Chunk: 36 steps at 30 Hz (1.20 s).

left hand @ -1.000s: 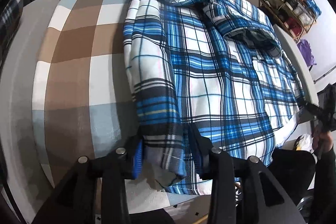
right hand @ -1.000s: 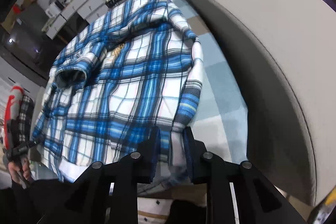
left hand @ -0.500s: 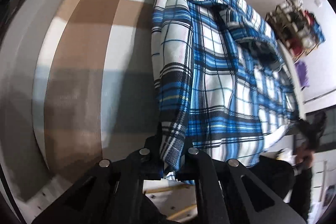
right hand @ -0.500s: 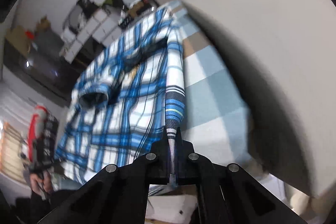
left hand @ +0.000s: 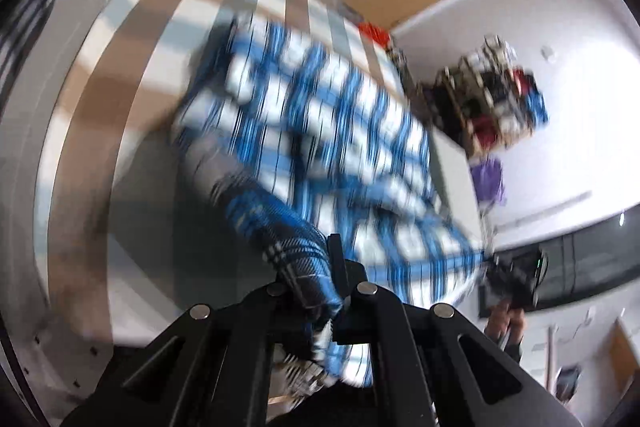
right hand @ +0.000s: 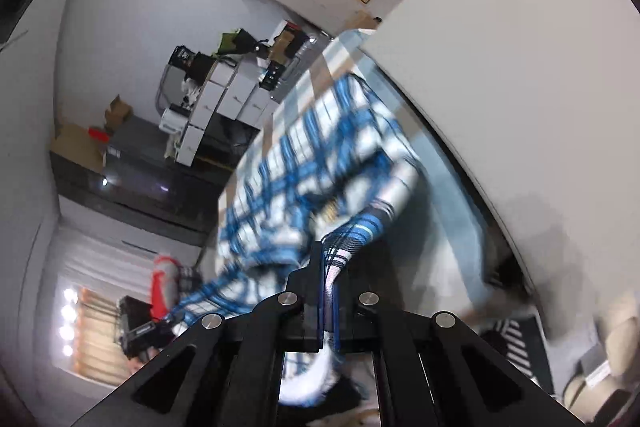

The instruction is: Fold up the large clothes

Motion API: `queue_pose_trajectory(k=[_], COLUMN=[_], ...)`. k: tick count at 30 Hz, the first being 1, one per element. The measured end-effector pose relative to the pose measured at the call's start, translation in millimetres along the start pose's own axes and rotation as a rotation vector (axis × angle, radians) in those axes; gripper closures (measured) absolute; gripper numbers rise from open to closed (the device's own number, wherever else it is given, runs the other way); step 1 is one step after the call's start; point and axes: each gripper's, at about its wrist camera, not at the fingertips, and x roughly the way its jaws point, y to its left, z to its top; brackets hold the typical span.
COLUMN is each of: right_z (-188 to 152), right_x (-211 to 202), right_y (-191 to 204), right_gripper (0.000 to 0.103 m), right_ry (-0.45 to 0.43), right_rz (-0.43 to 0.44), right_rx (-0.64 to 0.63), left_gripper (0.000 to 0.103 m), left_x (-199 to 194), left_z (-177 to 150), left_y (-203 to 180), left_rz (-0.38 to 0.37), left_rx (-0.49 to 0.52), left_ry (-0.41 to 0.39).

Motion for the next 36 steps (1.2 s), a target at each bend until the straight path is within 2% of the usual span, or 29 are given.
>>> queue_pose_trajectory(k=[2,4,6,8,10,12,14,15,17,18,19,20,21,22,23,24,25,28,30,33,36], right_z=[29.9,75.6,112.8,149.4,192.5,218.9,231.9,240.0,249.8,252.8,256.5,259.3,261.8,262.7,262.3,258.6,251.7,219.5,196.3,154.6,121.7], right_x=[11.2,33.9,56.6,85.5,124.5,158.6,181.1,192.2,203.8,204.0,202.4,200.3,192.1,182.3,176.8,168.7,166.5,180.9,201.3,243.3,280.8], right_y=[16.9,34.9,43.3,48.9,46.8,38.3,26.7,18.3,1.9,-1.3,-2.5,-1.4,0.2,3.1,8.1,18.0,31.5,70.9,91.4,114.8,115.9], right_gripper=[0.101,0.100,0.100,0.100,0.099,0.097,0.095,0.090,0.073,0.058,0.053,0.053,0.046,0.045,0.045,0.037,0.028,0.025,0.022,0.022,0.022], right_ry=[0.006,0.046,0.068,0.105,0.149,0.187,0.199,0.197,0.194,0.174,0.152,0.137,0.095,0.044,0.004,-0.042,-0.058,-0.007,0.051,0.173,0.258], right_rz=[-0.020,-0.062,-0.102,-0.165,-0.236,-0.295,-0.316,-0.320,-0.341,-0.348,-0.348,-0.346,-0.345,-0.343,-0.344,-0.340,-0.326,-0.278,-0.304,-0.370,-0.455], right_rx=[-0.004,0.006,0.023,0.044,0.085,0.123,0.155,0.178,0.213,0.217,0.199,0.183,0.156,0.136,0.116,0.063,-0.012,-0.217,-0.336,-0.532,-0.664], left_gripper=[0.102,0.102,0.102,0.102,0.102,0.102,0.102,0.097,0.094,0.093,0.092,0.087,0.080,0.072,0.044,0.032,0.032,0.032,0.032,0.032,0.032], left_x=[9.3,20.2,36.5,53.5,67.0,81.3,96.9,103.7,104.6,104.7,99.7,96.1,87.8,82.6,77.9,73.4,66.0,54.9,53.0,68.0,111.9], left_z=[44.2,88.3,126.1,151.8,178.3,188.6,203.2,208.5,209.8,211.1,211.1,211.4,210.2,211.0,213.5,214.7,215.6,219.1,216.5,209.4,197.0], left_y=[-3.2,2.5,11.4,19.1,43.9,62.3,84.4,96.2,106.6,110.3,106.5,105.4,102.1,99.7,98.2,95.1,91.3,74.8,60.4,26.1,-17.6], left_rz=[-0.008,0.002,0.077,0.095,0.109,0.113,0.087,0.086,0.080,0.074,0.084,0.103,0.118,0.138,0.170,0.194,0.214,0.248,0.261,0.262,0.277], left_rx=[-0.067,-0.156,-0.248,-0.279,-0.367,-0.426,-0.484,-0.518,-0.549,-0.533,-0.503,-0.476,-0.462,-0.453,-0.442,-0.436,-0.424,-0.357,-0.313,-0.197,0.001], left_ry=[-0.017,-0.040,-0.060,-0.061,-0.067,-0.052,-0.039,-0.028,-0.027,-0.028,-0.024,-0.022,-0.023,-0.034,-0.044,-0.049,-0.073,-0.100,-0.106,-0.057,0.062])
